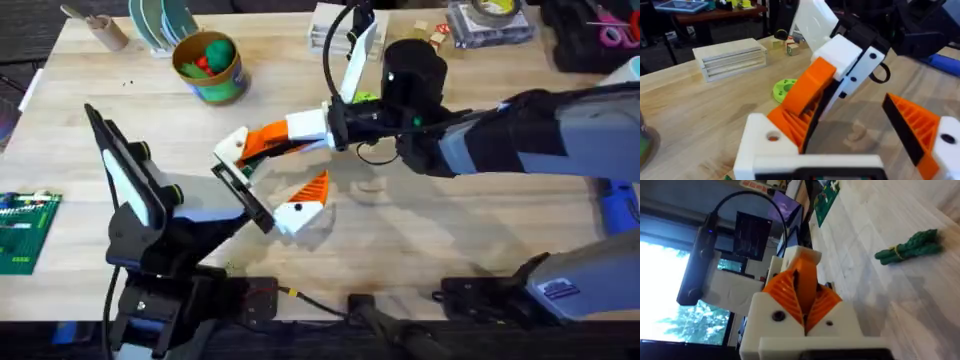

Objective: Pick up the gripper from the table and insert it into the empty holder that is missing its gripper. Then pick up a screw, insert it into the mounting hole, and use the screwdriver to tighten it. Finally, clean up the table by picking up the vegetable and placing it into the bucket.

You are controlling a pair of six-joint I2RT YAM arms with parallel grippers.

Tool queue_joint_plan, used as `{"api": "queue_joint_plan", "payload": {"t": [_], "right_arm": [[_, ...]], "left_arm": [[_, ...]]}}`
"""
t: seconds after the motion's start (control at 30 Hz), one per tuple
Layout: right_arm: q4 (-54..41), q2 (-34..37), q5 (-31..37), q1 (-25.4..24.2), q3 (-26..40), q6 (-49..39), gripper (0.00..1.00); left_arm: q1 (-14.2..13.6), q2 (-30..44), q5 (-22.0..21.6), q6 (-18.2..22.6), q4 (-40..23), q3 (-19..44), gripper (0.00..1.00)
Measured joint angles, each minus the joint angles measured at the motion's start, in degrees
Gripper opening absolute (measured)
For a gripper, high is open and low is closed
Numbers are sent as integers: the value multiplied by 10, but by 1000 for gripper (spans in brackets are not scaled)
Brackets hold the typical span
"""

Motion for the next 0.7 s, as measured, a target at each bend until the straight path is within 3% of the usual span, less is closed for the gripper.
{"api": "queue_joint_plan", "payload": {"t": [0.4,0.7], "right_arm": [[-23,0,-15,-5,10,-47,9],[-43,0,-71,-28,13,-56,9]], "left_arm": [[0,0,5,1,3,0,993],[0,0,79,1,3,0,993]]}}
